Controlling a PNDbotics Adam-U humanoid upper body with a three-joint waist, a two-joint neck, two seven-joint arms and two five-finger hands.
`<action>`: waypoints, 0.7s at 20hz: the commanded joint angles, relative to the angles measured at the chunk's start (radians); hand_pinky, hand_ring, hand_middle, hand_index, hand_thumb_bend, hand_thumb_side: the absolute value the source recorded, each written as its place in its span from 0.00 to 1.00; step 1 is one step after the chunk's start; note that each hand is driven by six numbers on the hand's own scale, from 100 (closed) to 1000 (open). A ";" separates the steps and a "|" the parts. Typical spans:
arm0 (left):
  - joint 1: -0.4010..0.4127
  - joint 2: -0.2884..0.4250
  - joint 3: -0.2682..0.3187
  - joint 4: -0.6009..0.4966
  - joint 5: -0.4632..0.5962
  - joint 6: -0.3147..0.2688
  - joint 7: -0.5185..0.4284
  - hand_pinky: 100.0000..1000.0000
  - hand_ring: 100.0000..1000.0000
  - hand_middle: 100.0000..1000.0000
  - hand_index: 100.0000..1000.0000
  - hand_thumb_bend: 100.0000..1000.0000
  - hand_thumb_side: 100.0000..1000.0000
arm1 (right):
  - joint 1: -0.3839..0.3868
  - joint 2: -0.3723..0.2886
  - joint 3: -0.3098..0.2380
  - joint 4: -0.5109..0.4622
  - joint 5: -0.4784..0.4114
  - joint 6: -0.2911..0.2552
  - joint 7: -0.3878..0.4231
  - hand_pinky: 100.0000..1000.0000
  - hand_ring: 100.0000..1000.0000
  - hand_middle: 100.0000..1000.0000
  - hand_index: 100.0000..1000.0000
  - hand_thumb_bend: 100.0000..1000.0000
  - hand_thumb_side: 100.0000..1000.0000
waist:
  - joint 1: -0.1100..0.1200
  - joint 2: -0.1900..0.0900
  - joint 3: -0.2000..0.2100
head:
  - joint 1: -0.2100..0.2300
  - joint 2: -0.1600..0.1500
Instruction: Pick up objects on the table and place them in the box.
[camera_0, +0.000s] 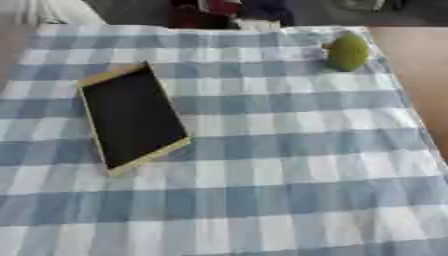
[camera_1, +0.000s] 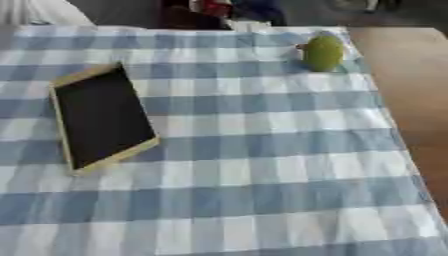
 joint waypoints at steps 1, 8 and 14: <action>-0.007 0.020 0.007 -0.019 -0.003 0.001 -0.001 0.66 0.52 0.72 0.87 0.04 0.37 | -0.010 -0.020 -0.009 -0.016 -0.011 -0.001 -0.005 0.76 0.69 0.64 0.69 0.00 0.34 | 0.002 -0.016 0.000 | -0.001 0.000; -0.007 0.019 0.007 -0.019 -0.003 0.000 -0.003 0.66 0.52 0.72 0.87 0.04 0.37 | -0.017 -0.026 -0.006 -0.016 -0.007 -0.002 0.001 0.76 0.69 0.64 0.69 0.00 0.34 | 0.001 -0.015 0.001 | -0.005 0.004; -0.005 0.020 0.005 -0.019 -0.003 0.001 -0.005 0.66 0.52 0.72 0.87 0.04 0.37 | -0.057 -0.084 0.014 0.007 0.006 0.053 0.057 0.77 0.71 0.66 0.70 0.00 0.36 | 0.000 -0.015 0.004 | -0.011 0.012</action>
